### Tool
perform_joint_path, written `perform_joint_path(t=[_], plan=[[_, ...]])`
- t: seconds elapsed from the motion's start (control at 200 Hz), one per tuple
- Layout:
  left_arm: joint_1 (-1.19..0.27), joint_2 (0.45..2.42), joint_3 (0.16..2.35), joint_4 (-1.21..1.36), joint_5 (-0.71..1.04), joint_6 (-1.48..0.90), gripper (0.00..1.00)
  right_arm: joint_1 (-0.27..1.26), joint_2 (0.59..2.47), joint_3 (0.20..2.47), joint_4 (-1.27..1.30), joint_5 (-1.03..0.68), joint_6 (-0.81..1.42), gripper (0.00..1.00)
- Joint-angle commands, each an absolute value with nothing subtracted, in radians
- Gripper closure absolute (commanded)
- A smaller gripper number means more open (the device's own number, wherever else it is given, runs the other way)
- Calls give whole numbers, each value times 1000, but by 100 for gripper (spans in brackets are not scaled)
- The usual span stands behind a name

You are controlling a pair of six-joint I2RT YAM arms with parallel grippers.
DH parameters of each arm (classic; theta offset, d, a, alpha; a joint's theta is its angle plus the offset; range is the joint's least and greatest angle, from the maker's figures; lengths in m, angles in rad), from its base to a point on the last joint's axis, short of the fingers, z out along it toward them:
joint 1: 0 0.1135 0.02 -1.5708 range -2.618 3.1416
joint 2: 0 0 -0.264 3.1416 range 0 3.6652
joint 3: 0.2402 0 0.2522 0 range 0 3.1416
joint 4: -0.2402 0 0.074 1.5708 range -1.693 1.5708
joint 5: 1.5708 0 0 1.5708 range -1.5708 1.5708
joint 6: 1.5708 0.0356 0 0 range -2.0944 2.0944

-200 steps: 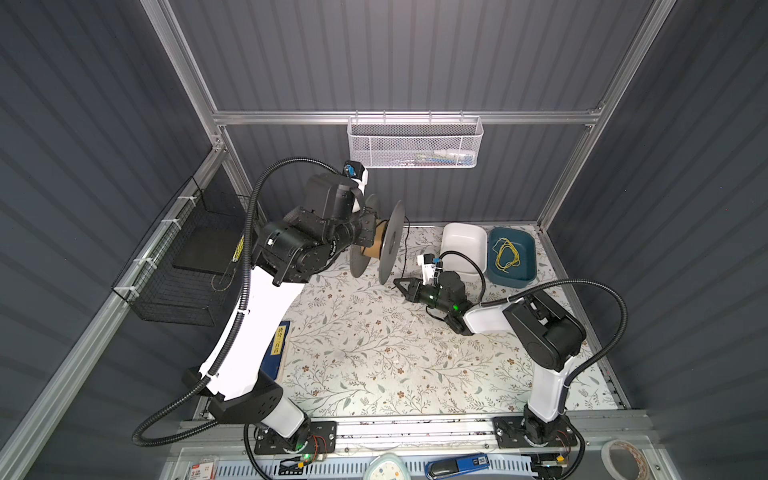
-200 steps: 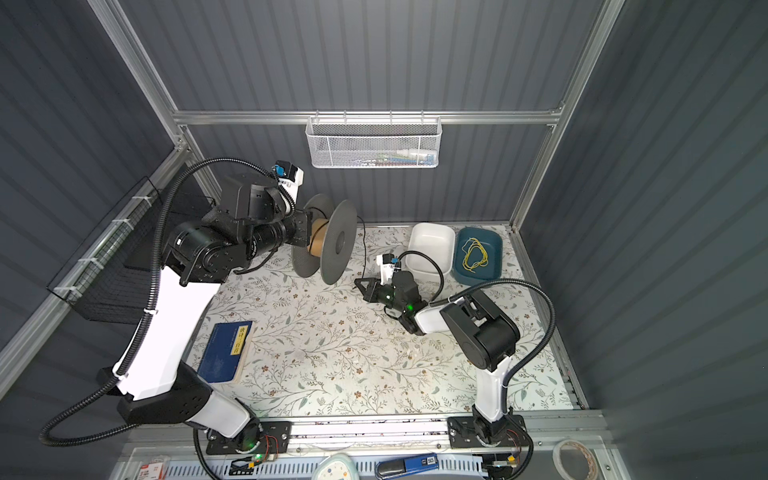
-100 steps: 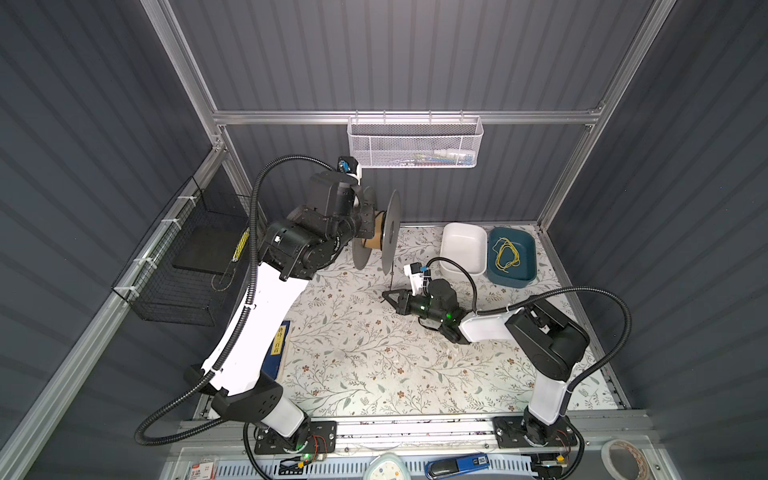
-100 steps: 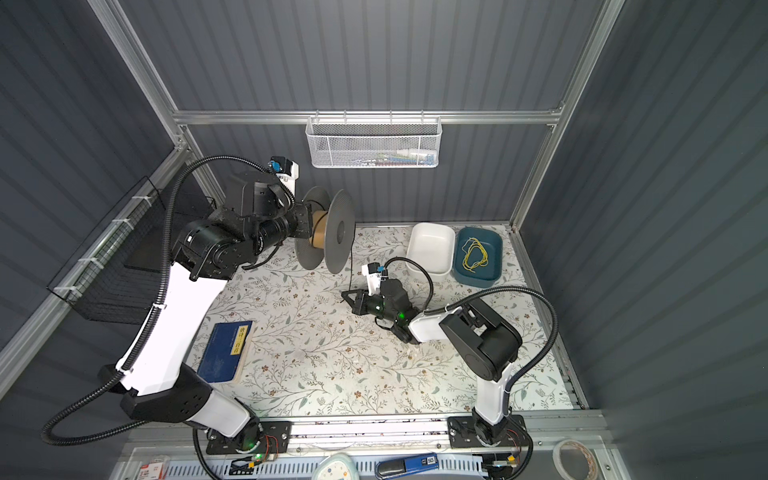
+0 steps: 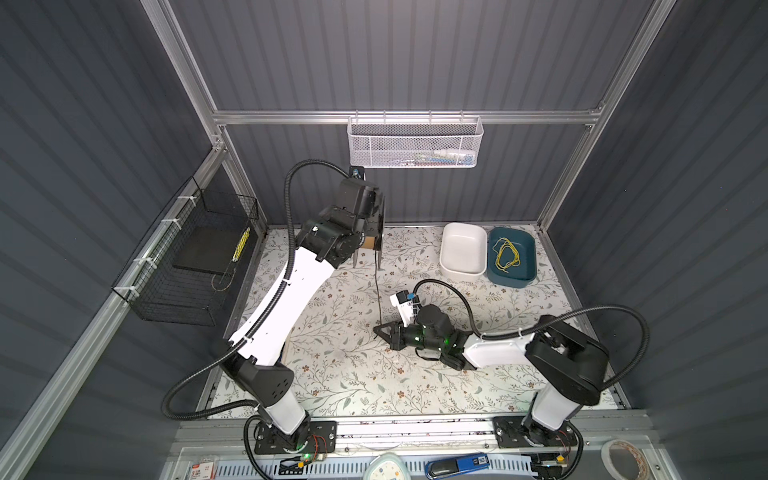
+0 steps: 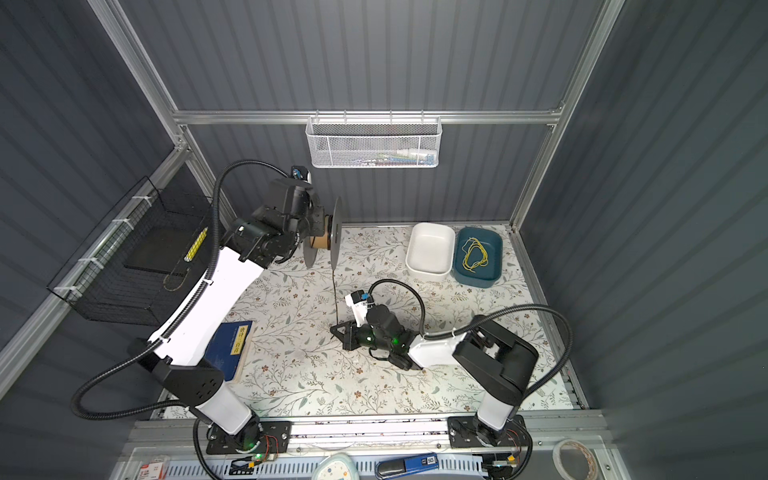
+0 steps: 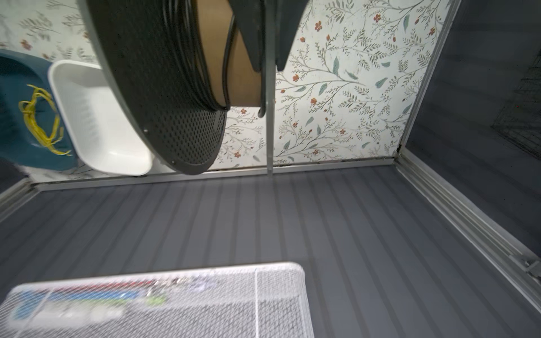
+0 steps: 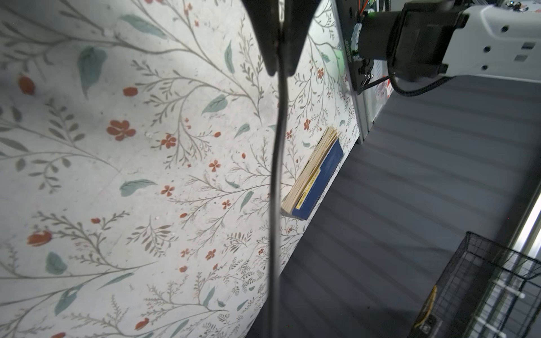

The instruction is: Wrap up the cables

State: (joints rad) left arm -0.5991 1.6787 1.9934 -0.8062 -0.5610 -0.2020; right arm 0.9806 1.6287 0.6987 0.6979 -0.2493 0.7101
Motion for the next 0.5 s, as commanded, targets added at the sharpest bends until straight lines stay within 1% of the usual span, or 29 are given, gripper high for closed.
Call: perform_joint_path(t=[0.0,0.145,0.28,0.375,0.495], plan=[[-586,1681,1950,-660,-630,-154,100,1012,1500,708,492,-184,602,100],[-585,1706,1882,-653,-620,-98,100,1017,1354,773,226,-128,474,100],[-591,1708,1816,-659,-588,-40,100,1011,1297,868,48,-94,359,100],[-612,1696,1770,-660,-589,25,100,991,1291,926,-21,-95,308,100],[-636,1669,1706,-655,-585,78,100,955,1293,959,-41,-110,281,100]])
